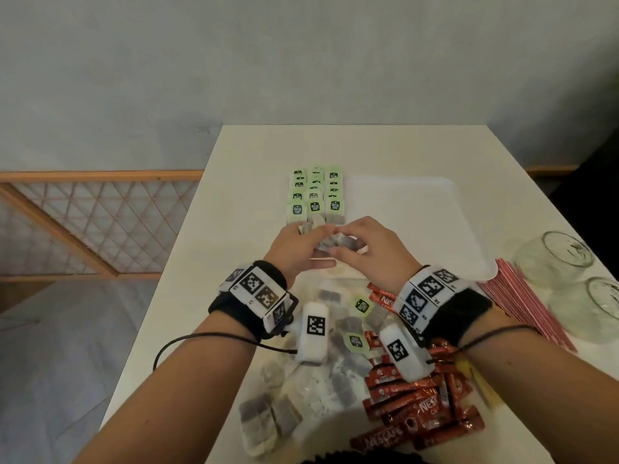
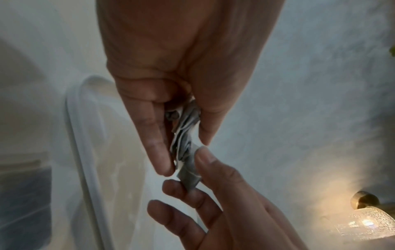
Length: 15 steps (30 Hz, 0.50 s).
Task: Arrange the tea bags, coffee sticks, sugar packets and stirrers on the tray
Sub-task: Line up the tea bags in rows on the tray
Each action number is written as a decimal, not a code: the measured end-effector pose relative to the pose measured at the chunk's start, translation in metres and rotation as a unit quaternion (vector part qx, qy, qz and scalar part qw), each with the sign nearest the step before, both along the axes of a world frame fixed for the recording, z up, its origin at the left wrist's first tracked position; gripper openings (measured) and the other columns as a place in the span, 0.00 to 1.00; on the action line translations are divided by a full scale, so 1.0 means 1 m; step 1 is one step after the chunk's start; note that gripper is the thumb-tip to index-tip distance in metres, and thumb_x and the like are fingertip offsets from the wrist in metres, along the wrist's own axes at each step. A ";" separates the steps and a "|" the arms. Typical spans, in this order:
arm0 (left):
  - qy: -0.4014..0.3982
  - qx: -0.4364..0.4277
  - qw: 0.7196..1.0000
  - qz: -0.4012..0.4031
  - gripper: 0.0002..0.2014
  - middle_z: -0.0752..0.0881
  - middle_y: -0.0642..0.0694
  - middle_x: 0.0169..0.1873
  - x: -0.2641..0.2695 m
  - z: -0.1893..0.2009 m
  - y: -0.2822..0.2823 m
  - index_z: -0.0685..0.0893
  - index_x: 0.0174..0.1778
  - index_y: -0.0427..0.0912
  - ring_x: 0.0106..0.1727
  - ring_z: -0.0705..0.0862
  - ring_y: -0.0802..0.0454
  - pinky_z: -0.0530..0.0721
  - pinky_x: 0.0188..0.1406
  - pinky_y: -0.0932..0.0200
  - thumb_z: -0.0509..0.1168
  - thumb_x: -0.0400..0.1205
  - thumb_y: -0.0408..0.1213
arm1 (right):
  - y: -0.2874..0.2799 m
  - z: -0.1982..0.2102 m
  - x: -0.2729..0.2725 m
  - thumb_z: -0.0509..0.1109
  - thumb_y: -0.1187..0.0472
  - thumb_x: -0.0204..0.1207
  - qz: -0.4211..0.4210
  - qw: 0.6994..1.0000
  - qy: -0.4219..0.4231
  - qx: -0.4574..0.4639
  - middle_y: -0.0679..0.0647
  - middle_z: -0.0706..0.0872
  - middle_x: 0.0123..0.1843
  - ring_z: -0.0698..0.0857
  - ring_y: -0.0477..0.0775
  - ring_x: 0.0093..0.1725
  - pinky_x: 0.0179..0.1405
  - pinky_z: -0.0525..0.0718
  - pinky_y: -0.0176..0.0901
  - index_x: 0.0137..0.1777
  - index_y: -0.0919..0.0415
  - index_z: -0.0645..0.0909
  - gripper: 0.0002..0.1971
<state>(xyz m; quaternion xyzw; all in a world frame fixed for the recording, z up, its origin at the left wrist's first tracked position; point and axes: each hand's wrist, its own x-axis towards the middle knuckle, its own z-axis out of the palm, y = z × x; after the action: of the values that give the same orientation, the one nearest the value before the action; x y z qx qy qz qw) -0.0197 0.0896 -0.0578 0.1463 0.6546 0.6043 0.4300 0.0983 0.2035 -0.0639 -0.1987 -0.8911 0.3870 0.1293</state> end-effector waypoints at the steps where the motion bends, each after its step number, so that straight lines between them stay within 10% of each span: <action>1: 0.012 -0.001 1.000 0.004 0.15 0.89 0.31 0.54 -0.001 -0.001 0.001 0.83 0.63 0.32 0.44 0.90 0.45 0.92 0.45 0.52 0.69 0.83 0.36 | 0.000 0.000 0.001 0.72 0.51 0.78 0.005 1.000 0.005 -0.007 0.51 0.80 0.59 0.83 0.49 0.54 0.57 0.79 0.39 0.66 0.51 0.84 0.17; 7: 0.085 -0.024 0.996 0.022 0.19 0.83 0.42 0.45 -0.008 -0.005 0.007 0.78 0.66 0.36 0.41 0.87 0.50 0.92 0.42 0.50 0.71 0.79 0.29 | 0.018 -0.005 -0.006 0.61 0.54 0.85 -0.075 0.996 0.035 -0.042 0.46 0.82 0.55 0.85 0.51 0.47 0.53 0.85 0.53 0.65 0.51 0.82 0.13; 15: 0.083 -0.044 0.995 -0.012 0.17 0.86 0.41 0.48 -0.022 -0.008 0.005 0.81 0.63 0.37 0.41 0.89 0.49 0.92 0.40 0.50 0.73 0.79 0.31 | 0.030 -0.010 -0.034 0.68 0.61 0.82 -0.074 0.992 -0.044 -0.096 0.52 0.87 0.42 0.86 0.49 0.34 0.35 0.88 0.41 0.52 0.62 0.83 0.06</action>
<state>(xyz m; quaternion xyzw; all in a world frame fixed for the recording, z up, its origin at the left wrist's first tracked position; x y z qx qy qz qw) -0.0417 0.0945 -0.0660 0.1849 0.7124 0.5553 0.3872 0.0647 0.2335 -0.0741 -0.2920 -0.8375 0.4512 0.0986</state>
